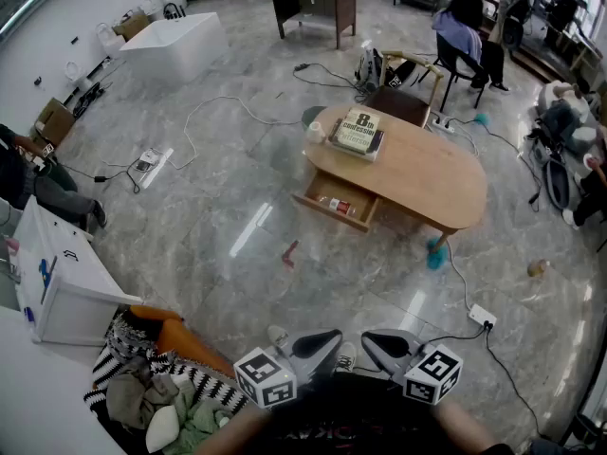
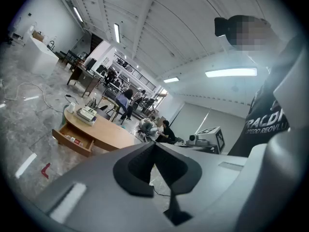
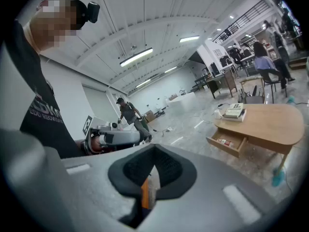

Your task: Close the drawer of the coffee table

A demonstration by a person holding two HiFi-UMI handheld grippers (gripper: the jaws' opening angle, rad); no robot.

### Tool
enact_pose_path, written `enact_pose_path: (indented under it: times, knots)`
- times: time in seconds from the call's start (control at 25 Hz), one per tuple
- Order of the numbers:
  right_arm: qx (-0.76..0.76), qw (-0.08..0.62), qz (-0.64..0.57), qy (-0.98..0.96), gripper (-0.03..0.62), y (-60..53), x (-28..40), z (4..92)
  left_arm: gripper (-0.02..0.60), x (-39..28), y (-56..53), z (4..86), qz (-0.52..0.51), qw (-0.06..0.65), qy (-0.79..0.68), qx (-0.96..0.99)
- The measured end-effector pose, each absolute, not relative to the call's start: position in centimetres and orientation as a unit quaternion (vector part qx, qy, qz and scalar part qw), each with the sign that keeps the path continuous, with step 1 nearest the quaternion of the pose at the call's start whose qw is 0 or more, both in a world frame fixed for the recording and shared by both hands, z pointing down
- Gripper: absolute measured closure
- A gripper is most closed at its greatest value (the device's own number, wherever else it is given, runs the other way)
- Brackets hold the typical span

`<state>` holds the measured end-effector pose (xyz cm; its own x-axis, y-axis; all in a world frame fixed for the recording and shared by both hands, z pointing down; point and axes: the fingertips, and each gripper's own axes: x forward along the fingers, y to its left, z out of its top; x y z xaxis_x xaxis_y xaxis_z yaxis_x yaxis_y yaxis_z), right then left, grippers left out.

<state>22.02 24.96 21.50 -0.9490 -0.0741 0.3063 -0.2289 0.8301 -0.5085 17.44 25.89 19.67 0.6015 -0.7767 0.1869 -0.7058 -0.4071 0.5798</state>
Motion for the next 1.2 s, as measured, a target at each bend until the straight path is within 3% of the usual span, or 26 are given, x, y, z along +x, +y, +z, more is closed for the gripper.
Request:
enact_pose_path:
  times: [0.44,1.2]
  knots:
    - [0.073,0.140,0.274,-0.949,0.594,25.9,21.7,21.2,0.583,17.3,27.0,19.5,-0.057,0.315,-0.447,0.836]
    - [0.091,0.047,0.241,-0.965,0.594,23.0,23.1,15.7,0.583,17.5,26.0,14.6,-0.044,0.245,-0.462,0.851]
